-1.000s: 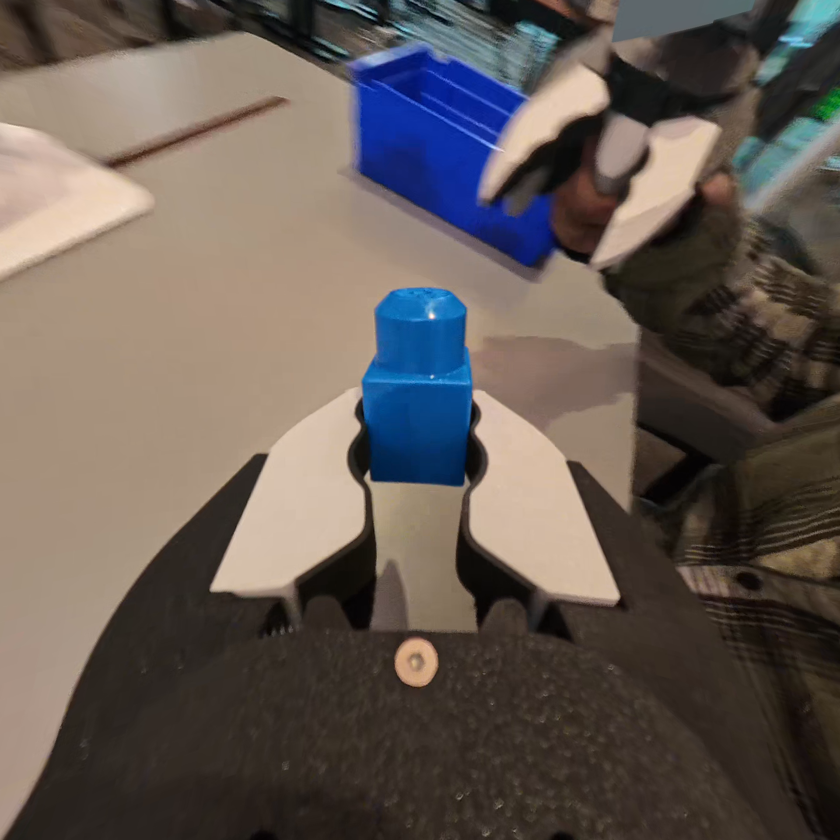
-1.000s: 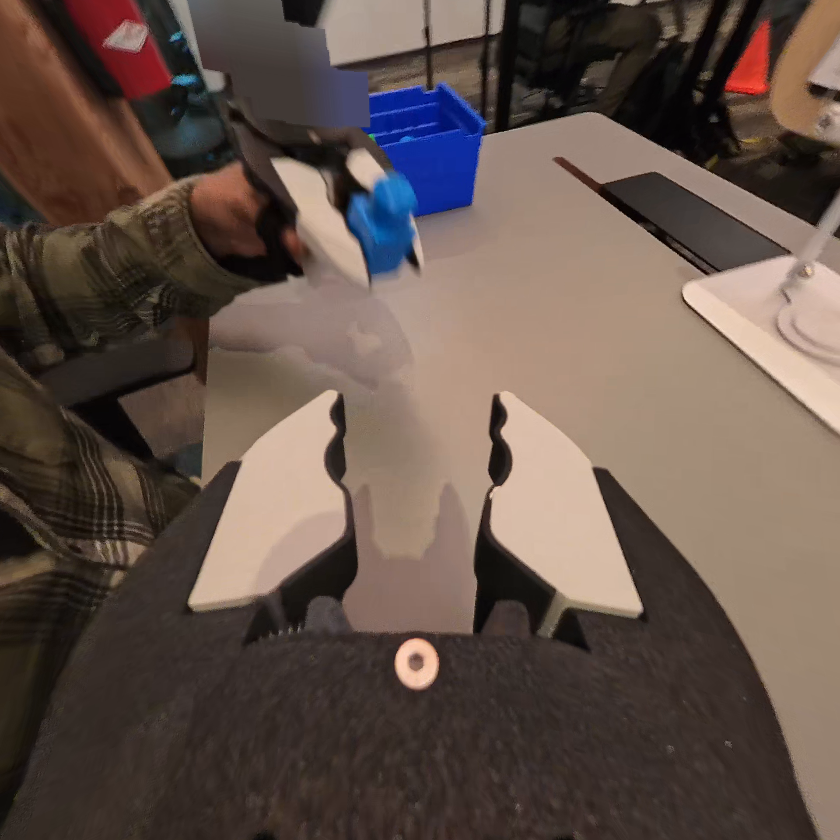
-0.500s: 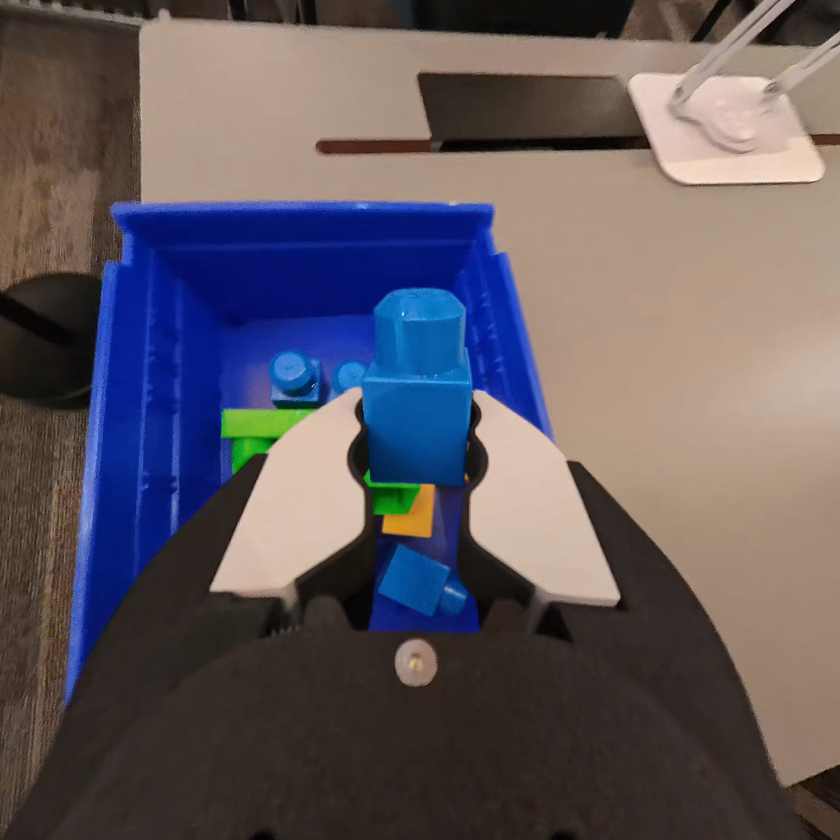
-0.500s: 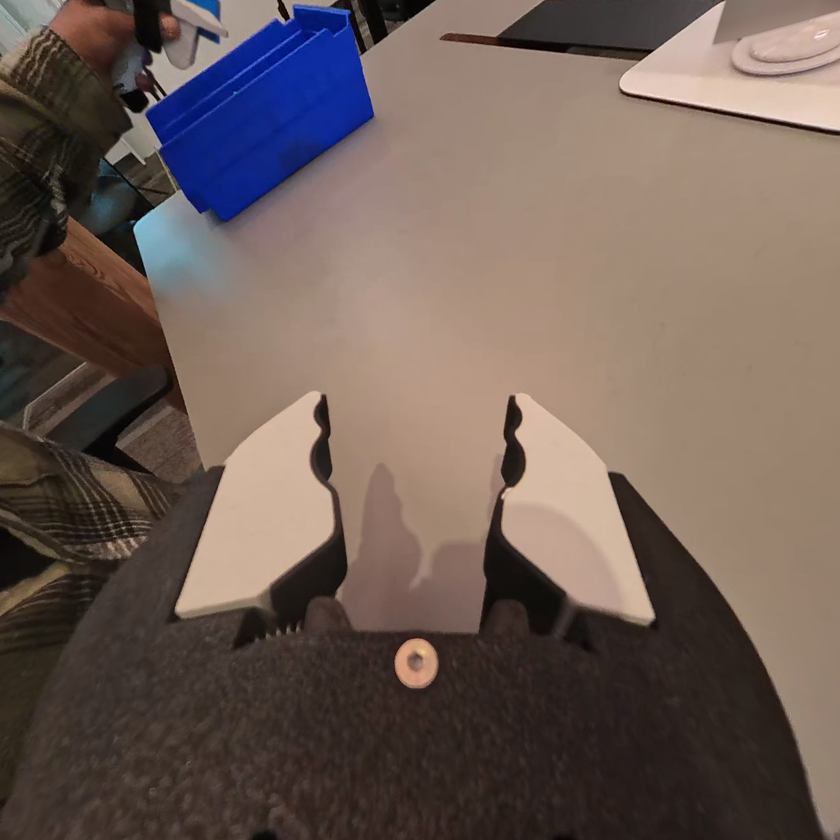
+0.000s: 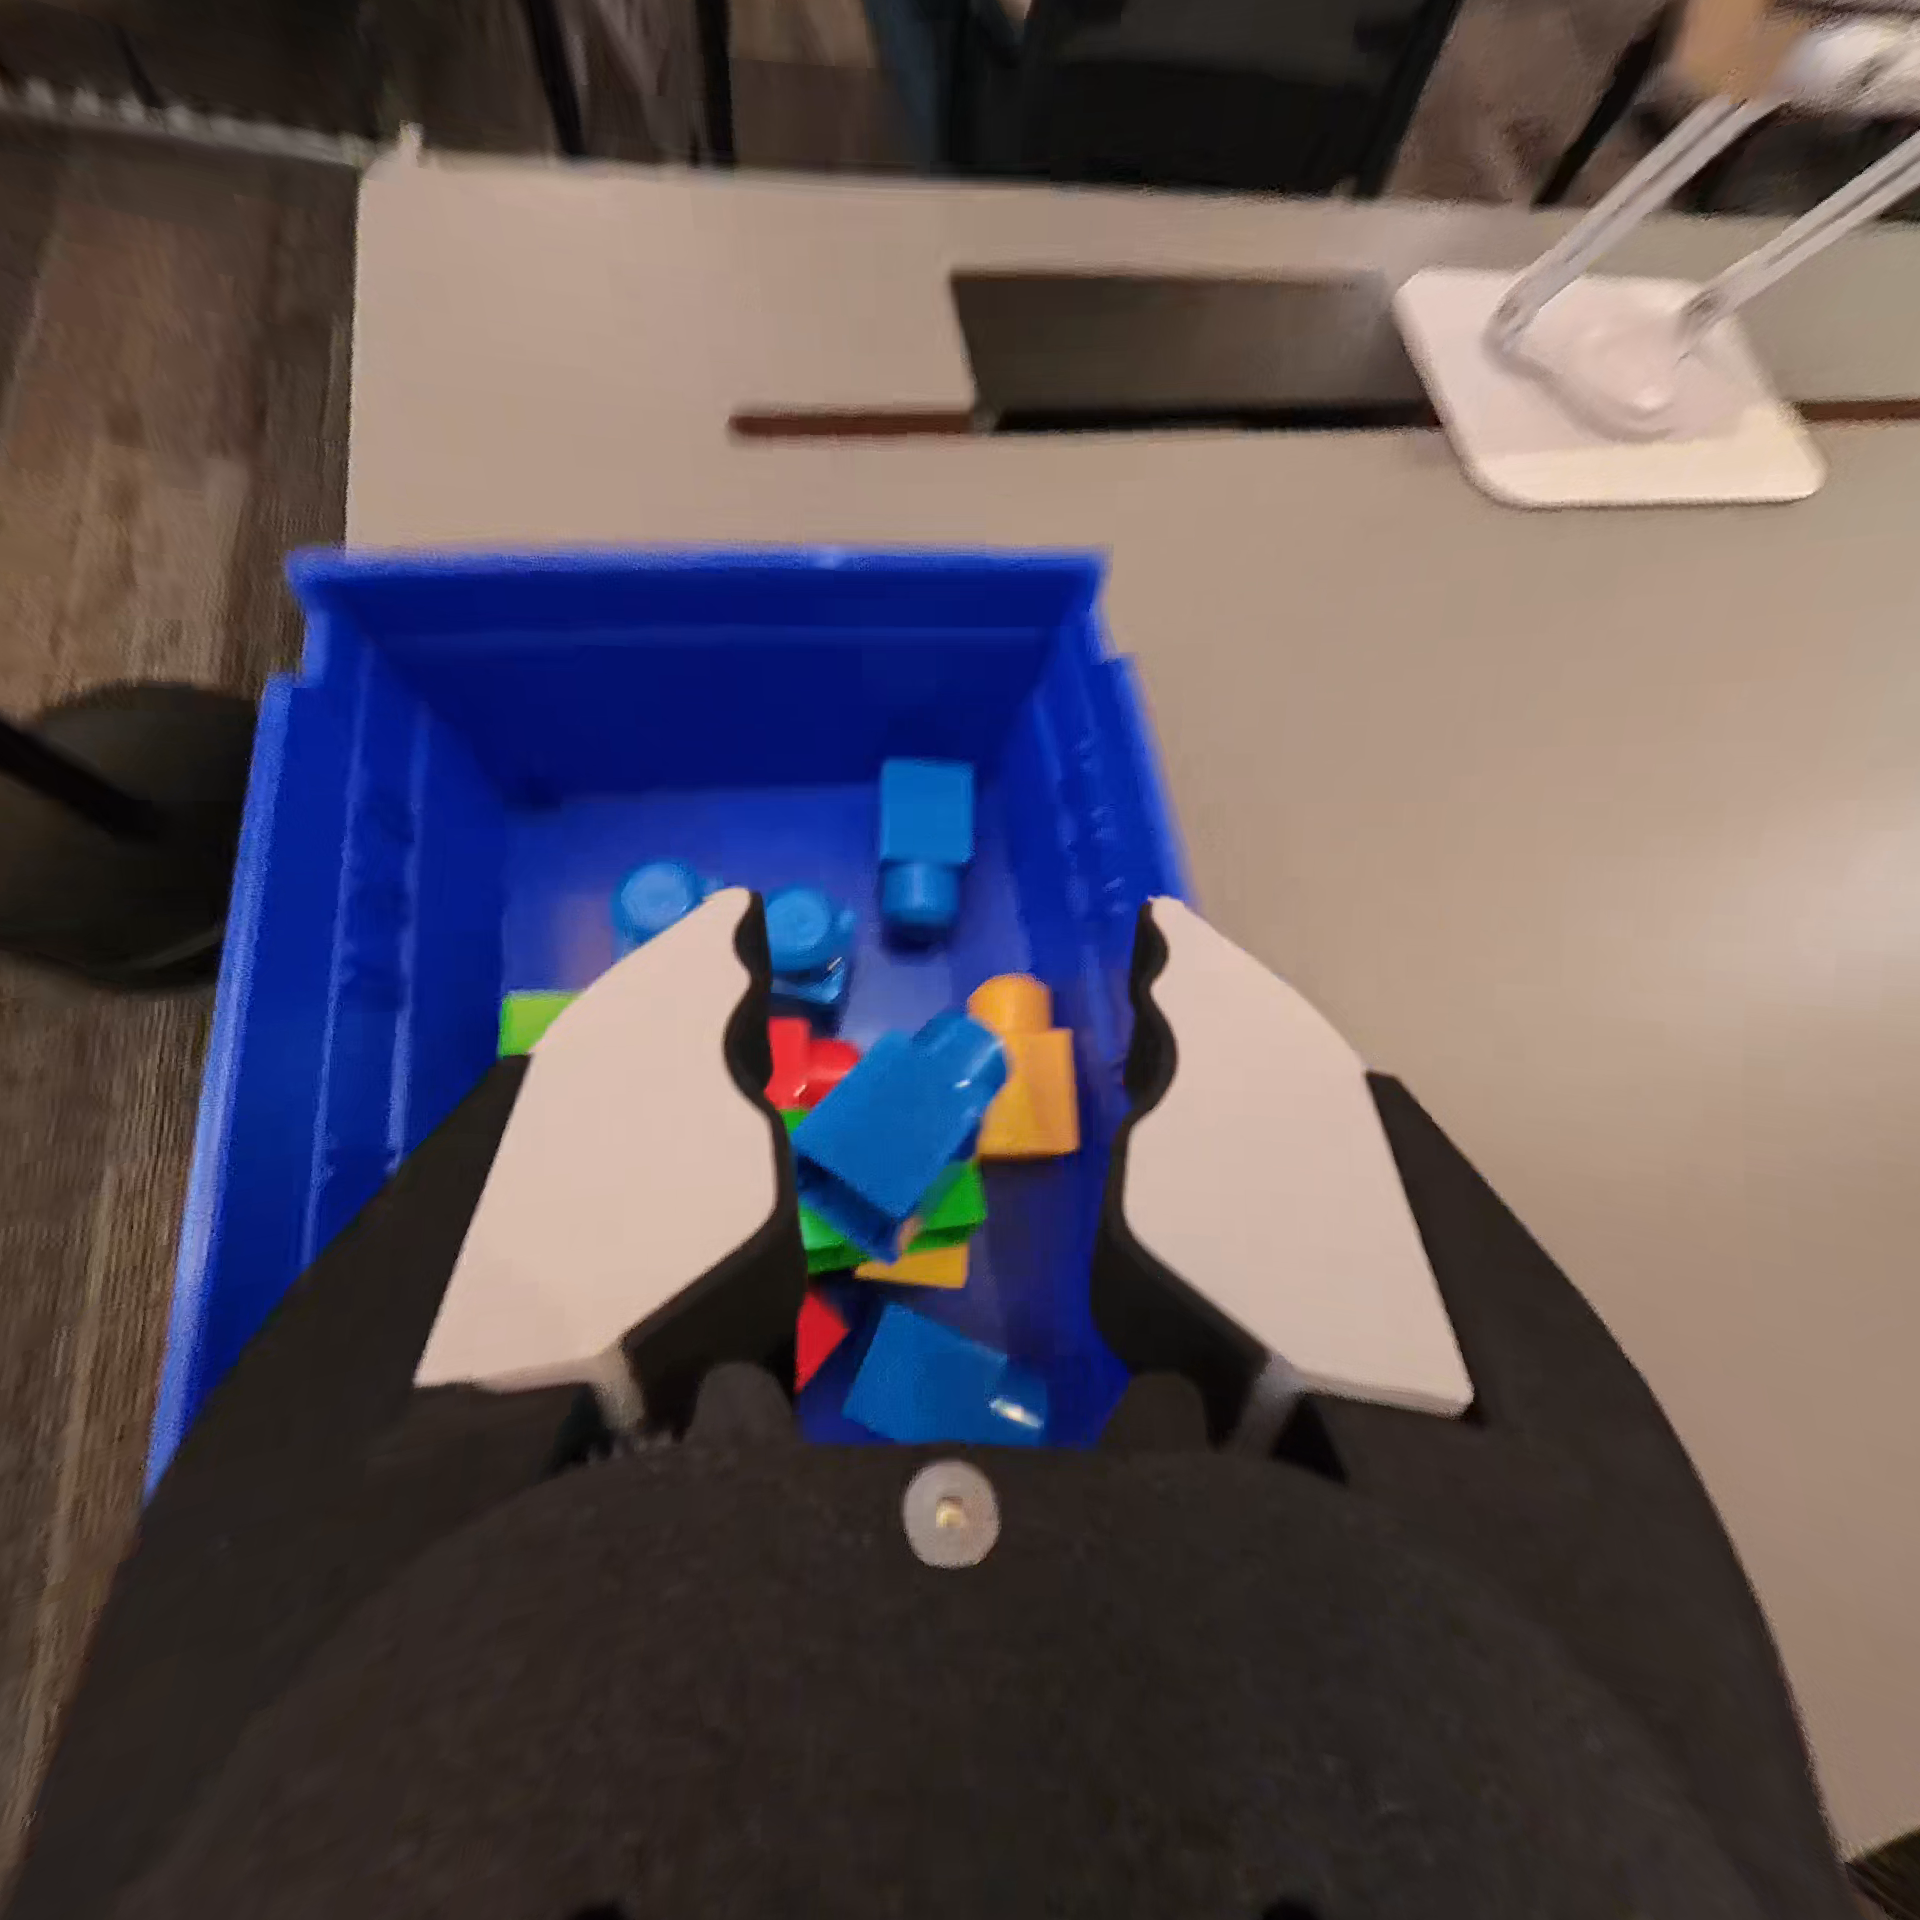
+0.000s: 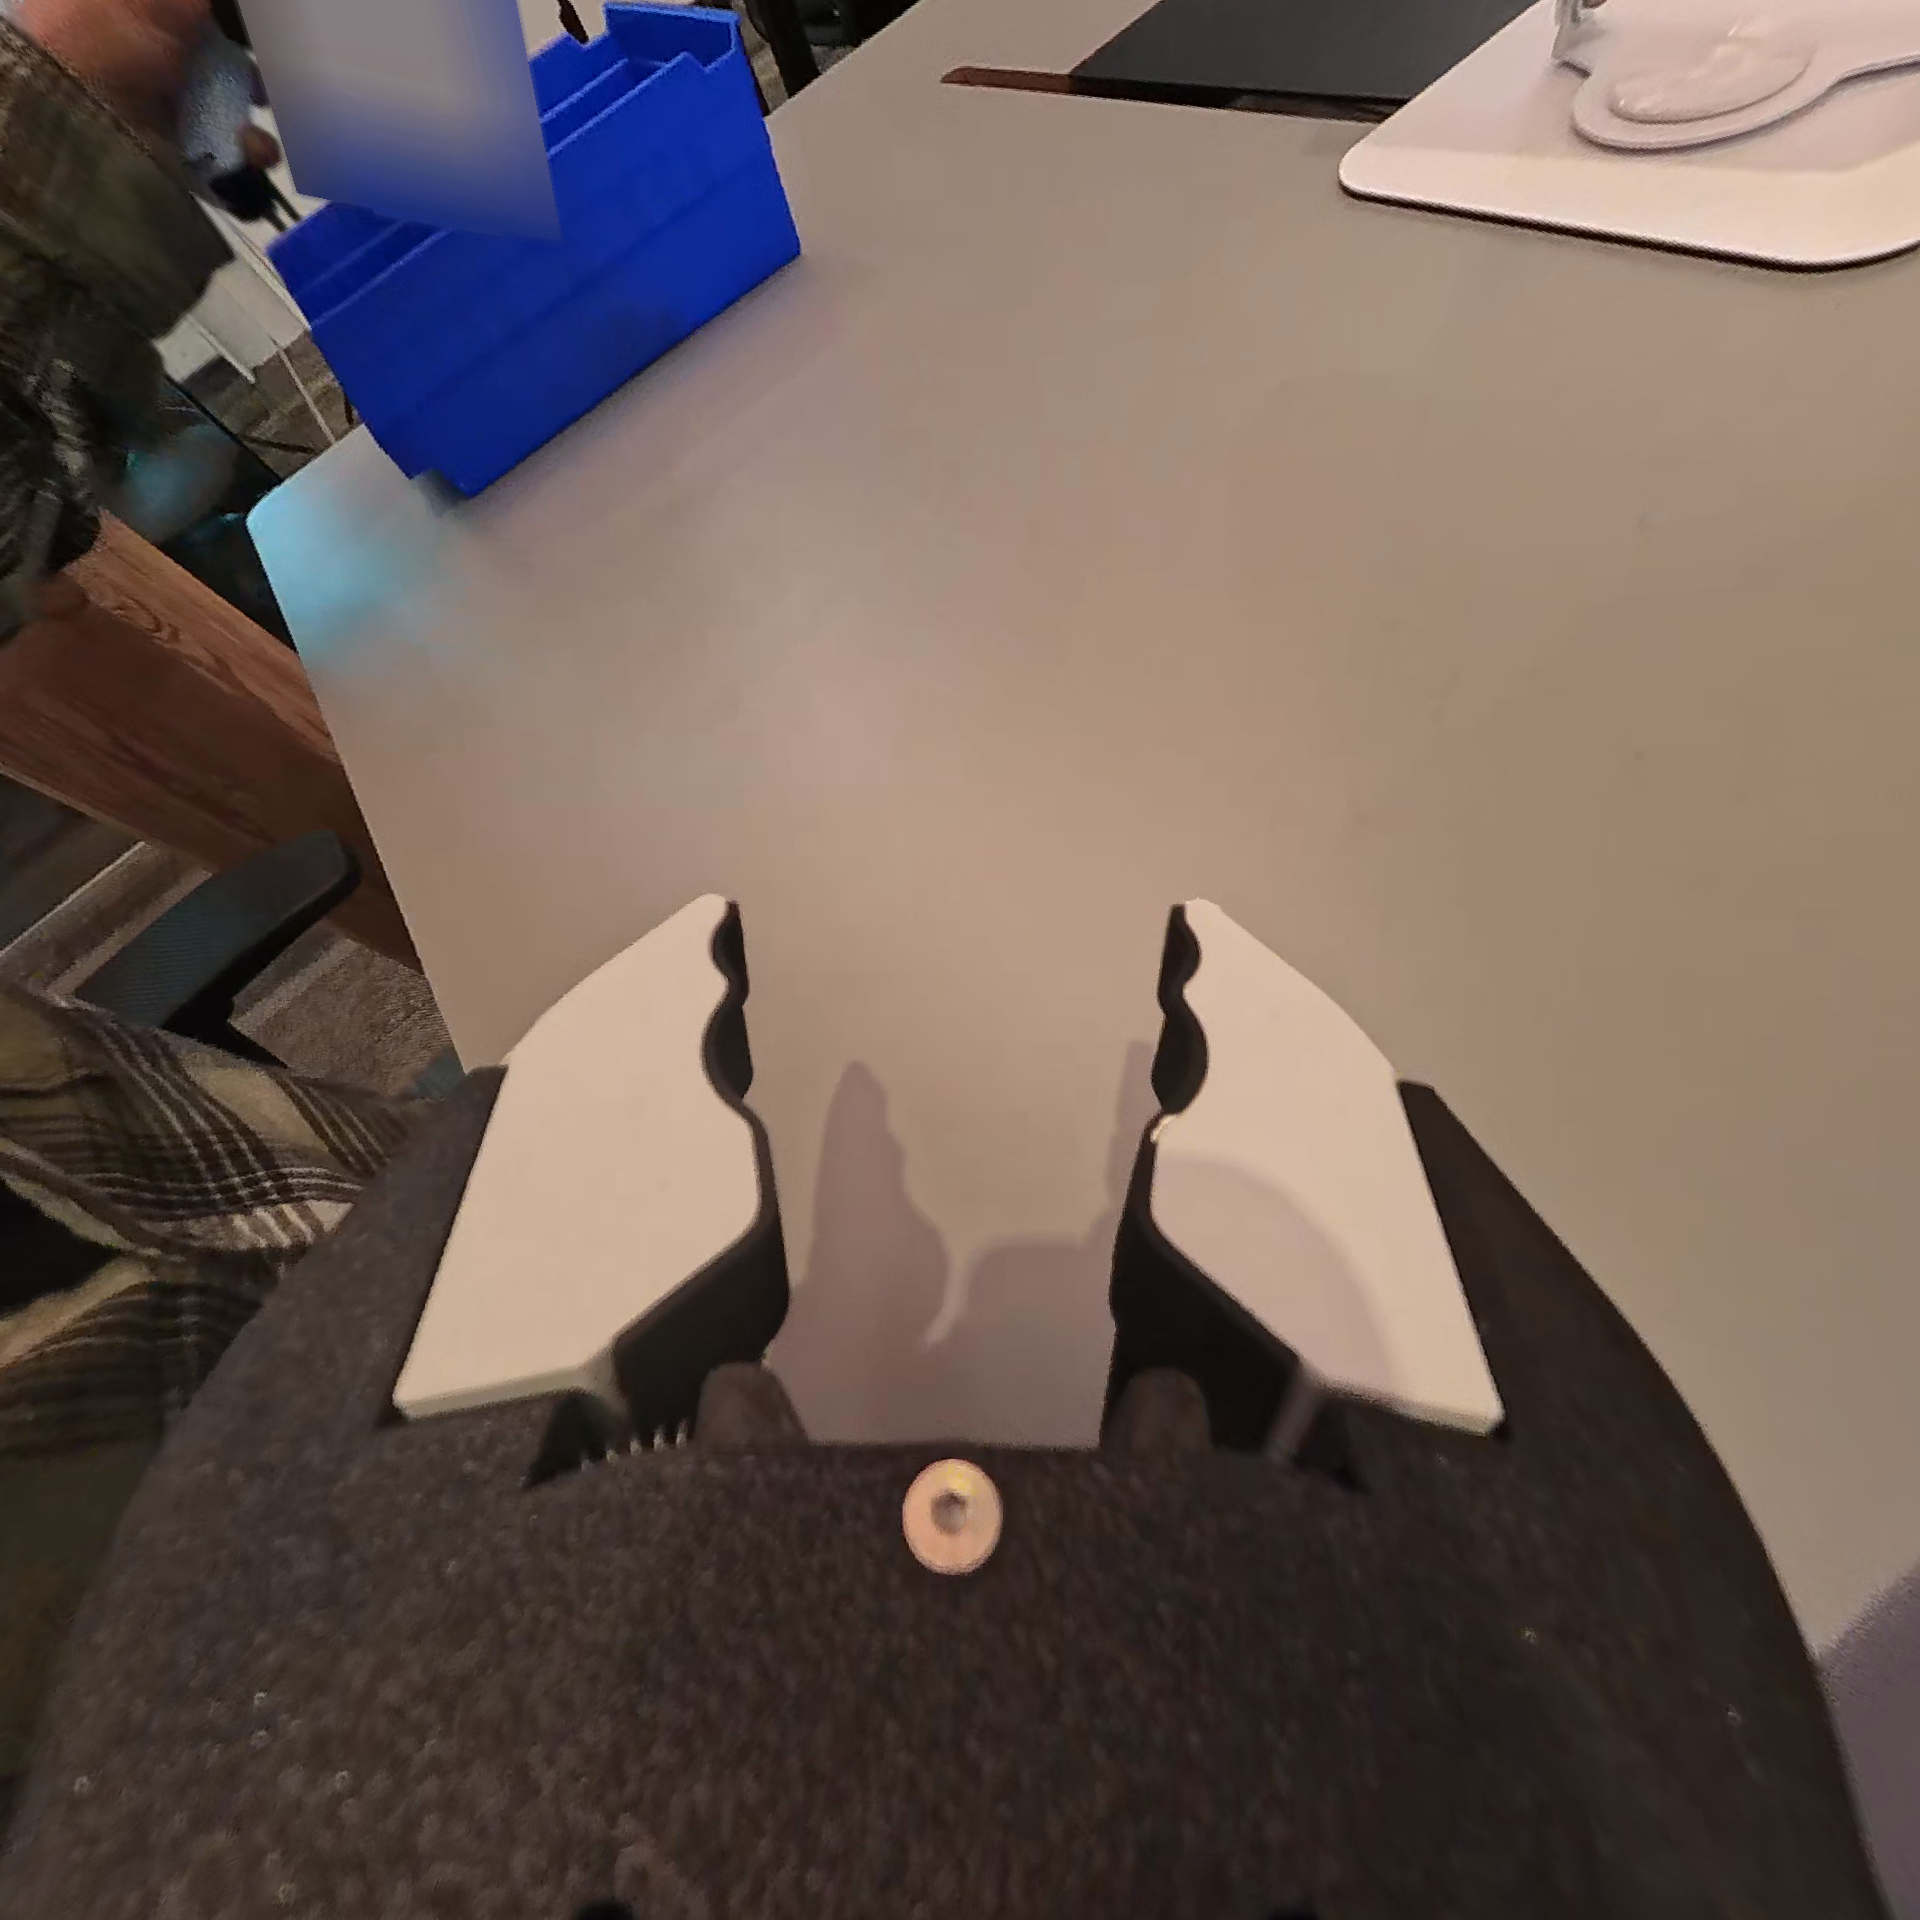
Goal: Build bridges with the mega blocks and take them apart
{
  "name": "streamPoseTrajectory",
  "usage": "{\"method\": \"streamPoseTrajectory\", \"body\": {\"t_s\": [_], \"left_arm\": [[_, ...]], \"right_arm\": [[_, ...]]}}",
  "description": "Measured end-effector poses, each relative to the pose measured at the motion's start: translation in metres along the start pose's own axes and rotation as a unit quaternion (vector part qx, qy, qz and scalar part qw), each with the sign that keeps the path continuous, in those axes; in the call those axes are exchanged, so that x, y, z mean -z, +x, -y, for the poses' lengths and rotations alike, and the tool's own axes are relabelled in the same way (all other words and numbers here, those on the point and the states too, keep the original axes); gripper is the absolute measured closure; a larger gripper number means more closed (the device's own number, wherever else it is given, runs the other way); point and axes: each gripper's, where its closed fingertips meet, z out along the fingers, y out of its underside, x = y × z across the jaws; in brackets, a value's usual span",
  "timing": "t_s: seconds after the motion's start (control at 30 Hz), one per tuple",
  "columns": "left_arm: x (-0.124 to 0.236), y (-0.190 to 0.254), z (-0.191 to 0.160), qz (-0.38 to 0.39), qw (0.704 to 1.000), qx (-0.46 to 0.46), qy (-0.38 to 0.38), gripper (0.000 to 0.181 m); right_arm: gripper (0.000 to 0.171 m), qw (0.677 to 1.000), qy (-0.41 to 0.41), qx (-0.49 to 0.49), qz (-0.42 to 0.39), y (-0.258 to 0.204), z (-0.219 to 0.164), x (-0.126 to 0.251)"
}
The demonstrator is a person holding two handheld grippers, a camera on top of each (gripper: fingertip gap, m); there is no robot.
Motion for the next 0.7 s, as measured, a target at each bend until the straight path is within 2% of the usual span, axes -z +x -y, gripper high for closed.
{"method": "streamPoseTrajectory", "body": {"t_s": [0.13, 0.27, 0.5, 0.7], "left_arm": [[0.021, 0.076, 0.032, -0.053, 0.994, -0.076, 0.056, 0.11], [0.032, 0.179, 0.031, -0.143, 0.974, -0.145, 0.1, 0.11], [0.039, 0.335, -0.034, -0.34, 0.919, -0.164, 0.114, 0.11], [0.041, 0.393, -0.082, -0.433, 0.886, -0.142, 0.087, 0.111]], "right_arm": [[0.095, 1.0, -0.002, 0.0, -0.017, 0.006, 0.0, 0.011], [0.095, 0.999, 0.012, -0.008, -0.045, 0.018, 0.01, 0.033], [0.097, 0.992, 0.007, -0.014, -0.126, 0.06, 0.021, 0.1], [0.101, 0.976, -0.061, 0.001, -0.208, 0.137, 0.019, 0.148]]}}
